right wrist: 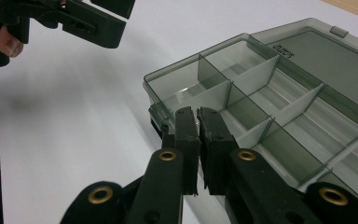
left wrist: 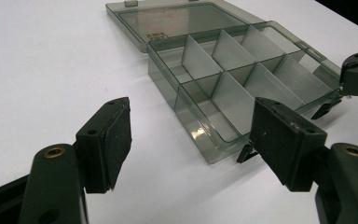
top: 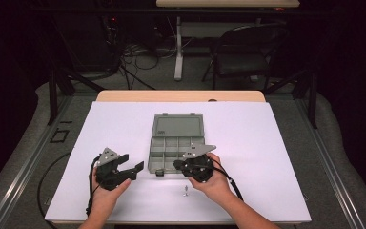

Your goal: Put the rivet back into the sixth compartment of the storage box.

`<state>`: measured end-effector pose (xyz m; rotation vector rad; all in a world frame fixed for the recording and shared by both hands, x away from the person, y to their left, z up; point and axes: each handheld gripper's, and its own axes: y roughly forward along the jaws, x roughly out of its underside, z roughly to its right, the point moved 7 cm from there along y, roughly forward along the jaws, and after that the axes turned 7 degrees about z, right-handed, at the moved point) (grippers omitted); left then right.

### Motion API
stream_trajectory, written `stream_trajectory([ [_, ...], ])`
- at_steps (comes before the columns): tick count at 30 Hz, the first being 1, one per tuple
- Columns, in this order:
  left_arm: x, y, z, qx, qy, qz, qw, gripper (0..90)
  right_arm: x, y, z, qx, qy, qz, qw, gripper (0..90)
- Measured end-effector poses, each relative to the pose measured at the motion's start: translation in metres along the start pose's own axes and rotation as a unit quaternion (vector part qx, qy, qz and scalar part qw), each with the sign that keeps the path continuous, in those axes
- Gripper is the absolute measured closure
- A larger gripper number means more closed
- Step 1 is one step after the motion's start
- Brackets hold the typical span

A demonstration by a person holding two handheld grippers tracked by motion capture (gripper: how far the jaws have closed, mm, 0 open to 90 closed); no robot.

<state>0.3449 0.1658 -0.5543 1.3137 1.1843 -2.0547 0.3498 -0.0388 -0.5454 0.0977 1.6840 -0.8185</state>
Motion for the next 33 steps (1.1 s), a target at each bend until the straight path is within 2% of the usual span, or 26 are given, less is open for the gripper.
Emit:
stream_trajectory([
  [17,0.000,0.000,-0.001,-0.001,-0.001,-0.002,1.0000,29.2,-0.008,0.021,0.008,0.014,0.002,-0.002,0.9999,87.0],
  [33,0.001,0.000,-0.001,-0.002,-0.001,-0.002,1.0000,29.3,-0.001,0.041,0.020,0.031,0.009,-0.015,0.9994,86.9],
])
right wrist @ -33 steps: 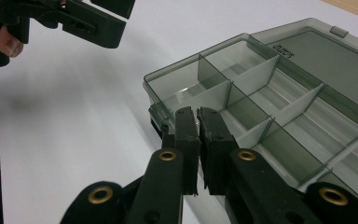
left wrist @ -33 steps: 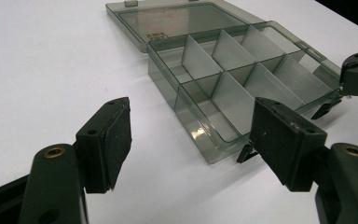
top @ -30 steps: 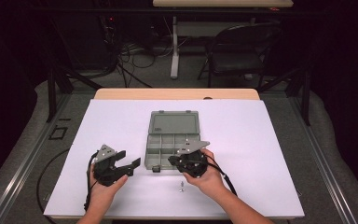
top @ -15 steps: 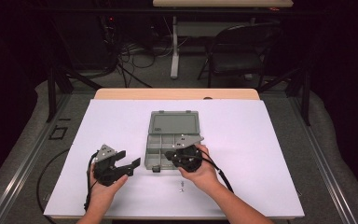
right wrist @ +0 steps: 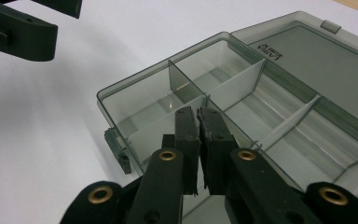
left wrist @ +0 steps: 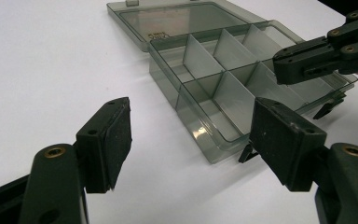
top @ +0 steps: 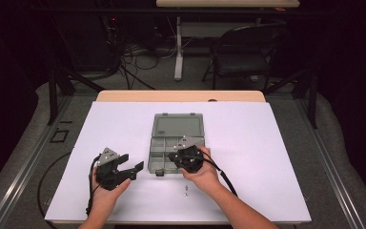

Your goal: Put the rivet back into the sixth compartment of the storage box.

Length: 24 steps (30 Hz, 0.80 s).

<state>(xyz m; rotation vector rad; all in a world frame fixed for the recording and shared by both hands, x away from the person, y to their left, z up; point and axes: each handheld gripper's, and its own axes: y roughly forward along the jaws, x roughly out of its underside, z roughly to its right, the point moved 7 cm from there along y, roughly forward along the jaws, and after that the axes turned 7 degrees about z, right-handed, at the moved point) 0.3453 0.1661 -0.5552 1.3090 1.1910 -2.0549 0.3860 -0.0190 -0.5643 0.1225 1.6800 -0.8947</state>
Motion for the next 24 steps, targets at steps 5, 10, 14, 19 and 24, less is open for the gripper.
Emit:
stream_trajectory([
  [5,0.000,0.000,0.000,0.001,0.001,0.000,1.0000,29.3,0.003,0.002,-0.001,0.000,-0.003,-0.006,1.0000,86.9],
  [10,0.000,0.000,0.000,0.001,0.000,0.001,1.0000,29.3,0.006,0.003,-0.003,-0.005,-0.005,-0.019,0.9998,86.9],
  [14,0.000,-0.001,0.000,0.001,-0.001,0.002,1.0000,29.3,0.010,0.004,-0.006,-0.008,-0.009,-0.025,0.9996,86.9],
  [19,0.000,0.000,0.001,0.002,-0.002,0.000,1.0000,29.3,0.012,0.005,-0.007,-0.011,-0.007,-0.030,0.9995,86.8],
  [24,0.000,-0.001,0.000,0.001,-0.003,0.000,1.0000,29.3,0.012,0.005,-0.007,-0.012,0.000,-0.031,0.9995,86.2],
])
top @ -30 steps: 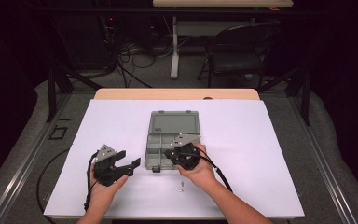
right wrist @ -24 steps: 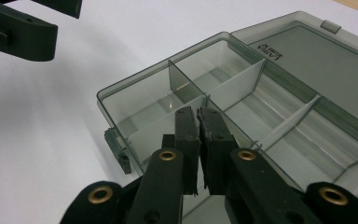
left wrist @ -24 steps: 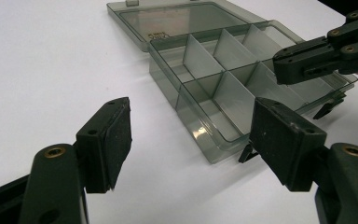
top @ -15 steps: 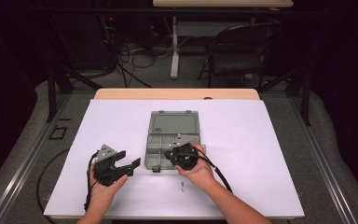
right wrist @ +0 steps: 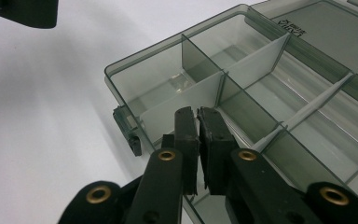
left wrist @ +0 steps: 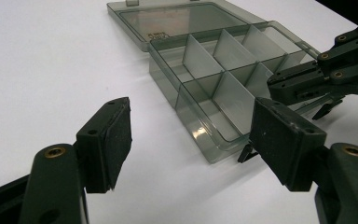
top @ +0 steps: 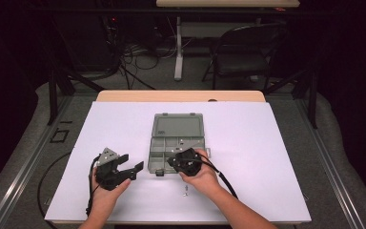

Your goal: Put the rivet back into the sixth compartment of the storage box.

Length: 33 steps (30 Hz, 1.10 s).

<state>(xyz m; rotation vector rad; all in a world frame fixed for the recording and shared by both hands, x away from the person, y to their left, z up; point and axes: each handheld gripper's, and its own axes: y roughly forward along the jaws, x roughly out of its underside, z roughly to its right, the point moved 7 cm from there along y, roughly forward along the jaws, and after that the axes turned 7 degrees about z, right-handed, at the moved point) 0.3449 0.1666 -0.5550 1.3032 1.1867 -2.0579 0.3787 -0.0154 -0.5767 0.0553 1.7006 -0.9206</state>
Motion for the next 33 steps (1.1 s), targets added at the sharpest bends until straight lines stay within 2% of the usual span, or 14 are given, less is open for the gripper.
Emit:
stream_trajectory([
  [5,0.000,0.000,0.001,0.000,-0.001,0.000,1.0000,29.4,-0.001,-0.002,0.000,0.007,-0.006,0.002,1.0000,76.6],
  [7,0.000,0.000,0.000,0.001,0.000,0.000,1.0000,29.4,-0.003,-0.005,-0.001,0.010,-0.012,0.009,0.9998,69.3],
  [9,0.000,0.000,0.000,0.001,-0.001,0.000,1.0000,29.4,-0.006,-0.010,-0.003,0.021,-0.019,0.016,0.9995,64.3],
  [13,-0.001,-0.001,-0.001,0.000,-0.002,0.003,1.0000,29.4,-0.009,-0.022,-0.008,0.018,-0.032,0.028,0.9989,54.3],
  [16,-0.001,-0.002,-0.001,-0.001,-0.004,0.005,1.0000,29.4,-0.005,-0.030,-0.013,0.017,-0.039,0.032,0.9986,50.0],
  [18,-0.002,-0.002,-0.002,-0.001,-0.003,0.006,1.0000,29.2,0.000,-0.035,-0.017,0.018,-0.052,0.035,0.9979,45.8],
  [19,-0.002,-0.002,-0.002,-0.002,-0.004,0.007,1.0000,28.8,0.002,-0.038,-0.018,0.019,-0.060,0.036,0.9974,44.9],
  [22,-0.002,-0.002,-0.002,-0.006,-0.002,0.006,1.0000,27.3,0.008,-0.046,-0.021,0.013,-0.060,0.035,0.9975,42.8],
  [26,-0.003,-0.002,-0.003,-0.008,0.000,0.007,0.9999,23.8,0.018,-0.055,-0.022,0.010,-0.071,0.027,0.9971,44.6],
  [30,-0.002,0.000,-0.006,-0.012,0.002,0.001,0.9999,21.7,0.022,-0.064,-0.021,0.011,-0.068,0.030,0.9971,44.2],
  [33,-0.003,0.002,-0.008,-0.016,-0.004,0.000,0.9999,21.8,0.024,-0.071,-0.020,0.008,-0.060,0.041,0.9973,42.2],
])
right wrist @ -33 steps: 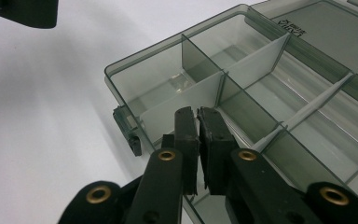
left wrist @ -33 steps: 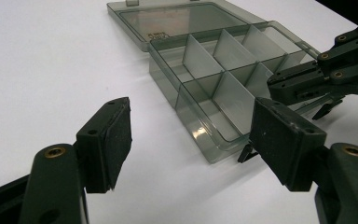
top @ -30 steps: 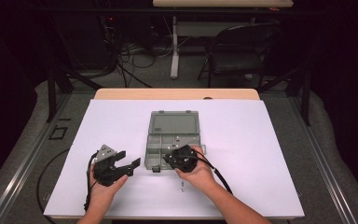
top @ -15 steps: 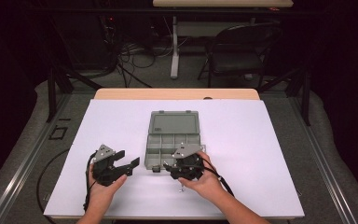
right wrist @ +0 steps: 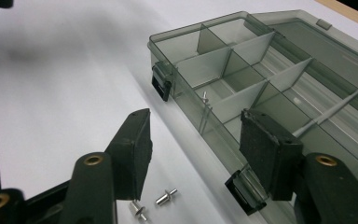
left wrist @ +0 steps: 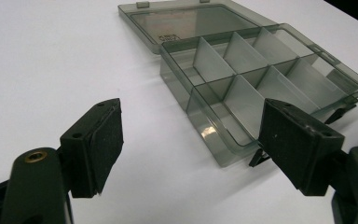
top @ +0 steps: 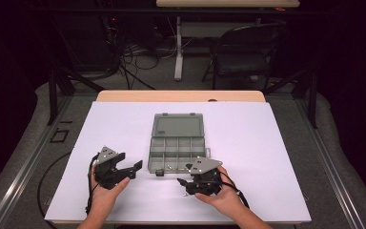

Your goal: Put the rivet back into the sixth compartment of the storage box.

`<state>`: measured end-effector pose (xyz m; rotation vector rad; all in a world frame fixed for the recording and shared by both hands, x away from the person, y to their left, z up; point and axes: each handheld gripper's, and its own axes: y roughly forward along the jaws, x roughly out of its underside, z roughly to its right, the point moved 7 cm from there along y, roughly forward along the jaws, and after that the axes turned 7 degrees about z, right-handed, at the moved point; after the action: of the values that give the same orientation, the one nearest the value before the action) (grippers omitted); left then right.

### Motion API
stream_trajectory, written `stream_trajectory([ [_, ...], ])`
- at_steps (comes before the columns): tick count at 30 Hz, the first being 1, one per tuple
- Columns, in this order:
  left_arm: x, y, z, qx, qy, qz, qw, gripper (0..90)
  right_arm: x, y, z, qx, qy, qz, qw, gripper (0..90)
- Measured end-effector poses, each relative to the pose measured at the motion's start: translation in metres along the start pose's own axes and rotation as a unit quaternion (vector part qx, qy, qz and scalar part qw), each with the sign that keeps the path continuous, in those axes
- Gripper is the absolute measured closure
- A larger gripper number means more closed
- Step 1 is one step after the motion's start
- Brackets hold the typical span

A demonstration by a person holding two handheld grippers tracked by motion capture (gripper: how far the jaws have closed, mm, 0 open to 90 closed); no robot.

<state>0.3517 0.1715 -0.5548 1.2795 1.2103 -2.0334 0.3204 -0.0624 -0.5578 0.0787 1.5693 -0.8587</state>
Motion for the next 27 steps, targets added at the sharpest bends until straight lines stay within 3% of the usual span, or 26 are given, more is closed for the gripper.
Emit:
stream_trajectory([
  [2,-0.002,0.001,-0.001,0.001,-0.004,0.000,1.0000,19.8,0.003,-0.002,0.002,0.002,0.004,0.008,1.0000,40.8],
  [5,-0.001,0.002,0.000,0.007,-0.005,-0.004,1.0000,18.1,0.013,-0.003,0.002,-0.002,0.009,-0.005,0.9999,41.8],
  [9,-0.001,0.001,0.002,0.008,-0.002,-0.008,0.9999,18.3,0.020,-0.004,0.003,0.011,0.018,-0.014,0.9997,42.6],
  [15,-0.003,0.002,0.006,0.014,0.008,-0.011,0.9998,18.7,0.026,-0.009,0.004,0.028,0.020,-0.020,0.9992,51.1],
  [18,-0.002,0.003,0.006,0.017,0.012,-0.014,0.9997,17.9,0.031,-0.008,0.002,0.024,0.013,-0.031,0.9991,53.6],
  [24,-0.003,0.003,0.004,0.014,0.007,-0.010,0.9998,16.5,0.037,-0.005,-0.005,0.008,0.030,-0.040,0.9987,48.5],
  [27,-0.003,0.003,0.004,0.011,0.007,-0.008,0.9999,16.6,0.039,-0.003,-0.005,0.006,0.038,-0.042,0.9984,53.8],
])
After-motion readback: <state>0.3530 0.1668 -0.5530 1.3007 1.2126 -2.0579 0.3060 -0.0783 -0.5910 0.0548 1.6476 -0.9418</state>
